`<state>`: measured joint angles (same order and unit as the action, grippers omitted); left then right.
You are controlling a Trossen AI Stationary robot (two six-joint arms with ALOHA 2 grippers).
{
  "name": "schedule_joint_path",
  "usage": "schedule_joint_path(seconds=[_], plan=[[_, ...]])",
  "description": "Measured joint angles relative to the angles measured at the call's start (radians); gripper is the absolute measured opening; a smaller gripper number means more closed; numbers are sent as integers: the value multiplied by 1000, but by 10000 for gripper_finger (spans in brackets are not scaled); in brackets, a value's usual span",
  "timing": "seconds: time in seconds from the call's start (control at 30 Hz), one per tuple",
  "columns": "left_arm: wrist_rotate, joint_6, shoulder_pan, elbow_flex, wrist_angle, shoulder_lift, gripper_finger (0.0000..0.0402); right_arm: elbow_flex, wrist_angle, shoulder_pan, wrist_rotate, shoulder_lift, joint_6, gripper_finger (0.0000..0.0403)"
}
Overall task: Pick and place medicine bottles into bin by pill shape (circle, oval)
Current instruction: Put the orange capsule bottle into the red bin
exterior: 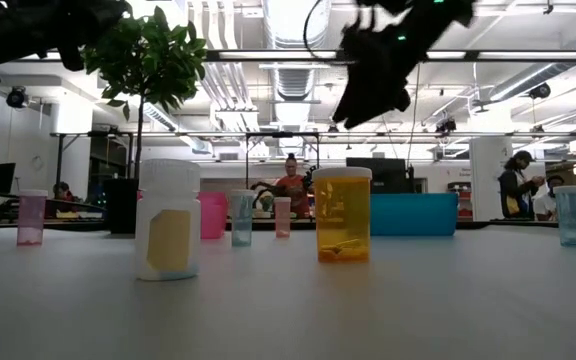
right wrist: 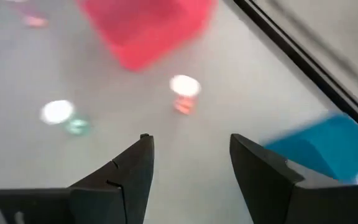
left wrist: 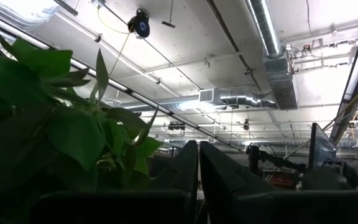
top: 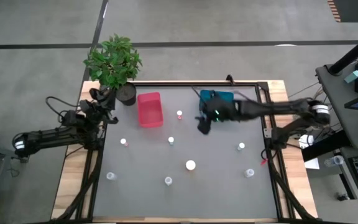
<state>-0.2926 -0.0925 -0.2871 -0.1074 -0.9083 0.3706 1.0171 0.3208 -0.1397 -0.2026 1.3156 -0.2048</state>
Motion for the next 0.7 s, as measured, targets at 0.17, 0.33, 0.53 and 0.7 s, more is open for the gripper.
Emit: schedule_joint_path(seconds=[0.17, 0.33, 0.53, 0.7], plan=[[0, 8, 0, 0, -1, 12, 0, -268, -321, 100, 0, -137, 153, 200], [63, 108, 1, 0, 1, 34, 0, -427, -519, 145, 0, -292, 276, 200], [138, 277, 1, 0, -2, 69, 0, -561, -747, 160, 26, -449, 442, 200], [176, 434, 1, -3, -17, 92, 0, -619, -827, 161, 62, -527, 513, 200]])
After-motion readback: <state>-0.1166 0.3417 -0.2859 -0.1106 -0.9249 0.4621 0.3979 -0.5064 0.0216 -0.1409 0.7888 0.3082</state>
